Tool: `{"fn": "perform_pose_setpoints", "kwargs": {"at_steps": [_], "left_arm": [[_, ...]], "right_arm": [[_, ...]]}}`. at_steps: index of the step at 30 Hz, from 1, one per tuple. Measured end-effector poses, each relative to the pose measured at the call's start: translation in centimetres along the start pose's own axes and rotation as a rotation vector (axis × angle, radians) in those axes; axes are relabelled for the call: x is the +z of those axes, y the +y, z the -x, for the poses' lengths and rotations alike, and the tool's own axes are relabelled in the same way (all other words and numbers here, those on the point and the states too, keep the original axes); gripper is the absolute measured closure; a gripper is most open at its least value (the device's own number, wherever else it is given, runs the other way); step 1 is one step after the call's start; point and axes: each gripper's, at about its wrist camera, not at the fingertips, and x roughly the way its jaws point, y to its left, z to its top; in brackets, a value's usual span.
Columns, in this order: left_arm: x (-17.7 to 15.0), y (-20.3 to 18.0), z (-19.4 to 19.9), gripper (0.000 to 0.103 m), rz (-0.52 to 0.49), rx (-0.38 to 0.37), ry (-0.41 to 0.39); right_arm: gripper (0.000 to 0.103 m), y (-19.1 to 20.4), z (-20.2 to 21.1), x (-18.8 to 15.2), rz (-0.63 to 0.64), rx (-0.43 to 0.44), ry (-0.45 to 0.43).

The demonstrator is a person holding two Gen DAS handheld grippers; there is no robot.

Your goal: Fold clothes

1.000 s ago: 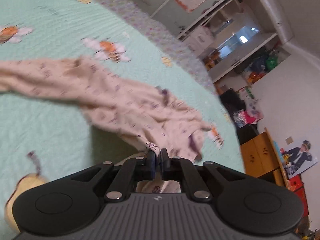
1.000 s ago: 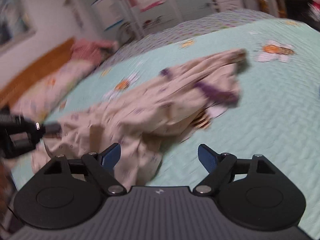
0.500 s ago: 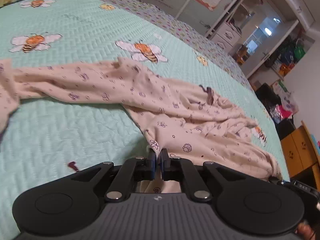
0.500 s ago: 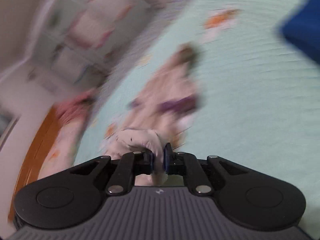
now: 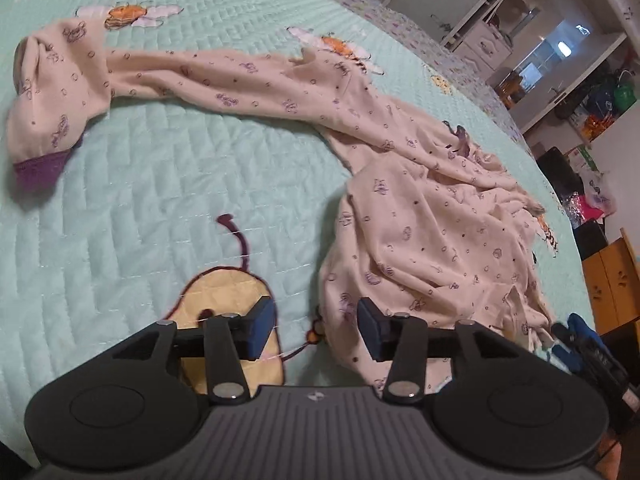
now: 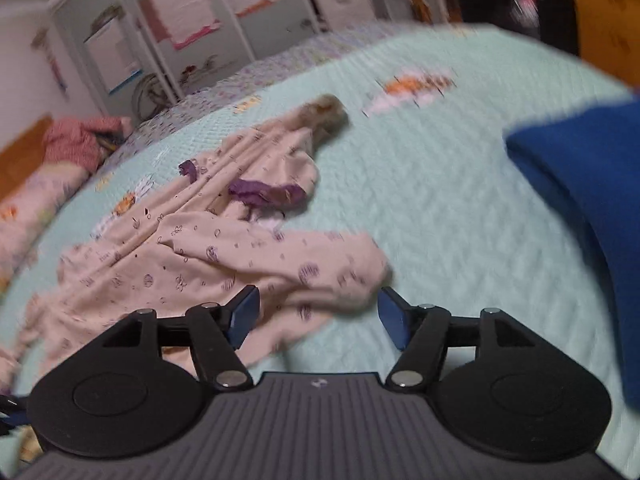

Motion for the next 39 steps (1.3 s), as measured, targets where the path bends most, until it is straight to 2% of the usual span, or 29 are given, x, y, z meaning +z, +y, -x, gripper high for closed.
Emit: {"fn": "perform_pose_setpoints", "kwargs": {"at_steps": [3,5,6,7,8,9,10,13,18,20,22,23,25,26,28,29,30,31,33,35,37,39], "left_arm": [[-0.2,-2.4,-1.8,0.052,-0.111,0.037,-0.024],[-0.2,-4.0,-3.2,0.048,-0.187,0.068,-0.045],[-0.1,-4.8,-3.9,0.049,-0.230,0.087,-0.049],[0.1,-5.6,-4.4,0.060,-0.266,0.094,-0.044],[0.5,-5.9,-4.7,0.078,-0.269,0.072,-0.030],[1.0,-5.9,-4.8,0.099,-0.244,0.031,-0.009],[1.6,-5.7,-4.4,0.099,-0.215,0.003,-0.013],[3.3,-4.5,-1.2,0.099,-0.133,-0.038,-0.096],[4.5,-0.5,7.9,0.099,-0.087,-0.054,-0.223],[4.3,0.8,9.3,0.099,-0.107,-0.045,-0.189],[3.7,1.6,8.4,0.098,-0.147,-0.030,-0.059],[3.3,2.0,7.6,0.097,-0.166,-0.017,0.011],[2.6,2.8,6.0,0.096,-0.185,0.015,0.120],[2.4,3.5,5.8,0.096,-0.169,0.019,0.150],[2.7,4.6,6.4,0.094,-0.155,0.008,0.175],[3.0,4.9,7.1,0.092,-0.159,0.003,0.165],[3.5,5.1,7.9,0.087,-0.169,-0.001,0.139],[4.0,5.3,8.8,0.082,-0.173,-0.007,0.105],[5.7,5.5,10.4,0.075,-0.162,-0.027,0.019],[7.9,5.5,11.0,0.071,-0.144,-0.020,-0.061],[10.3,4.8,9.9,0.071,-0.147,0.014,-0.115],[12.7,3.3,7.4,0.071,-0.179,0.063,-0.136]], "right_arm": [[0.034,1.5,-1.3,0.7,0.128,-0.041,-0.048],[0.030,2.5,-3.0,0.9,0.211,-0.029,-0.021],[0.032,2.8,-3.9,0.8,0.243,-0.024,0.012],[0.036,3.1,-4.7,0.7,0.266,-0.031,0.045],[0.052,3.3,-5.1,0.6,0.274,-0.026,0.066],[0.082,3.3,-5.0,0.7,0.261,-0.006,0.072],[0.097,3.3,-4.7,0.9,0.232,0.026,0.088],[0.096,3.0,-3.1,1.2,0.078,0.217,0.193],[0.096,4.8,2.1,-2.0,0.059,0.479,0.397],[0.096,5.5,3.9,-4.0,0.070,0.557,0.478],[0.096,6.1,4.7,-5.6,0.081,0.607,0.561],[0.096,6.3,5.0,-6.2,0.097,0.600,0.586],[0.094,6.2,5.2,-6.3,0.132,0.524,0.593],[0.093,5.8,5.1,-5.7,0.117,0.497,0.591],[0.083,4.8,5.0,-4.4,0.087,0.428,0.570],[0.071,4.1,5.2,-3.4,0.065,0.374,0.536],[0.068,3.2,5.2,-2.3,0.028,0.338,0.506],[0.067,2.9,4.8,-1.2,0.016,0.319,0.478],[0.068,3.9,2.7,0.5,0.073,0.301,0.418],[0.067,5.0,0.5,2.3,0.129,0.283,0.358],[0.067,6.0,-1.6,4.1,0.186,0.264,0.297],[0.066,7.0,-3.7,5.8,0.242,0.245,0.236]]}}
